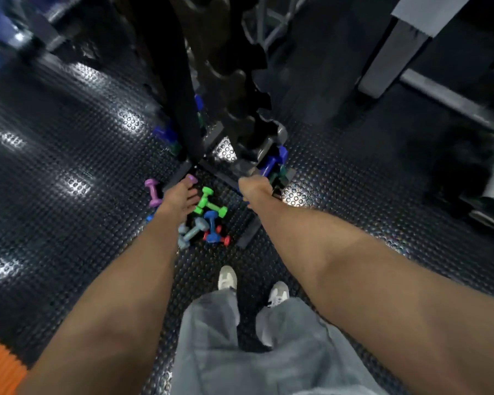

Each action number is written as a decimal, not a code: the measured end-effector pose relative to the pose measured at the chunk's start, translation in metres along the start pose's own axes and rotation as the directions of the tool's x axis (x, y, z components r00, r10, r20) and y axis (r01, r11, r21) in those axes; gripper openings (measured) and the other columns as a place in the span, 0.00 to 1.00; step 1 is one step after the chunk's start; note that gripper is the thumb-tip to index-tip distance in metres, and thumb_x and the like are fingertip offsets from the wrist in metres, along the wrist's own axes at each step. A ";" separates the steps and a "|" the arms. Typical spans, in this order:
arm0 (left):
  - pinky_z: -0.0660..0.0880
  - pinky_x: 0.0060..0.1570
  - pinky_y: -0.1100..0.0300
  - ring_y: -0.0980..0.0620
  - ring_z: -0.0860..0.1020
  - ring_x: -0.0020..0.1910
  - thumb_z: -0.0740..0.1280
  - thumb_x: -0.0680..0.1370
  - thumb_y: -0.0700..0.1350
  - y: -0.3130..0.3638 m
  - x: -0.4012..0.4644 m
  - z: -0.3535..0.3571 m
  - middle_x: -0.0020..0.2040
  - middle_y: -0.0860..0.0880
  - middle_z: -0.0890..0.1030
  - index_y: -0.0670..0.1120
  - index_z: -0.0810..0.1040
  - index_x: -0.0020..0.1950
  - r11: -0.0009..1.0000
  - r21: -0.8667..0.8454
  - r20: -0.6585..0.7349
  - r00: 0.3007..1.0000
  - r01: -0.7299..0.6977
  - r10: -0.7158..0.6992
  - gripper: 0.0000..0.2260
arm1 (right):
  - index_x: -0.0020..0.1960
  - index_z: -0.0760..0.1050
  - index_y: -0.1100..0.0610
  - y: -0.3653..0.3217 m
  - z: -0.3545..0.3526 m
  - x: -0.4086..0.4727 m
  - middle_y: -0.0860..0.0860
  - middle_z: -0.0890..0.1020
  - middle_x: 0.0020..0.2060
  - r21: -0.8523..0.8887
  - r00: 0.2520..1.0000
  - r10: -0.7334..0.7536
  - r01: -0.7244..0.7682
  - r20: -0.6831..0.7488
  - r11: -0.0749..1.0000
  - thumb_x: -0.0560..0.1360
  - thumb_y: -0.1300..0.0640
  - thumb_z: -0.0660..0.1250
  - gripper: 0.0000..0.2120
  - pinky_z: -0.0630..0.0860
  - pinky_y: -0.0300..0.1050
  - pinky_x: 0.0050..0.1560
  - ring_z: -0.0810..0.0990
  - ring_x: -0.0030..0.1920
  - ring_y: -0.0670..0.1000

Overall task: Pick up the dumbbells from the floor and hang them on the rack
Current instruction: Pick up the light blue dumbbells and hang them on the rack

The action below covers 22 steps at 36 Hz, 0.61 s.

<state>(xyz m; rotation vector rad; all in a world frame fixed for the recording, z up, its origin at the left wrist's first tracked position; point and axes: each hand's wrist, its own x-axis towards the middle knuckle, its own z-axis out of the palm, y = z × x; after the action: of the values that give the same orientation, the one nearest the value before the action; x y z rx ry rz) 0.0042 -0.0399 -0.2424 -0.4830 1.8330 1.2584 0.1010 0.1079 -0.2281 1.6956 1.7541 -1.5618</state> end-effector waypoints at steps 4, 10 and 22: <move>0.66 0.25 0.65 0.55 0.70 0.32 0.58 0.82 0.48 -0.032 0.027 -0.025 0.37 0.54 0.72 0.50 0.76 0.45 0.997 -0.072 -0.031 0.999 -0.041 0.039 0.10 | 0.62 0.77 0.64 0.025 0.044 0.014 0.60 0.81 0.57 -0.124 0.995 -0.088 0.094 0.048 0.988 0.75 0.53 0.62 0.21 0.80 0.53 0.58 0.80 0.57 0.61; 0.61 0.25 0.62 0.53 0.68 0.25 0.62 0.80 0.43 -0.126 0.127 -0.068 0.31 0.50 0.73 0.48 0.71 0.38 0.996 -0.078 -0.164 0.986 -0.036 0.023 0.10 | 0.58 0.79 0.63 0.087 0.137 0.074 0.61 0.82 0.58 -0.261 0.988 -0.141 0.152 0.060 0.953 0.75 0.55 0.63 0.17 0.79 0.48 0.53 0.81 0.57 0.62; 0.72 0.35 0.57 0.49 0.74 0.34 0.65 0.80 0.46 -0.306 0.347 -0.123 0.42 0.44 0.79 0.45 0.77 0.43 0.992 -0.105 -0.300 0.953 -0.064 0.030 0.07 | 0.52 0.78 0.56 0.228 0.325 0.259 0.61 0.84 0.52 -0.150 0.976 -0.214 0.216 0.032 0.965 0.73 0.57 0.62 0.10 0.81 0.59 0.54 0.84 0.51 0.63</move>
<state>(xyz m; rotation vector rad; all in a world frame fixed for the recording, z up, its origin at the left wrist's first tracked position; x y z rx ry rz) -0.0314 -0.2306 -0.6799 -0.7300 2.0387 1.3880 0.0590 -0.0565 -0.6707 1.4596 2.0509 -1.4744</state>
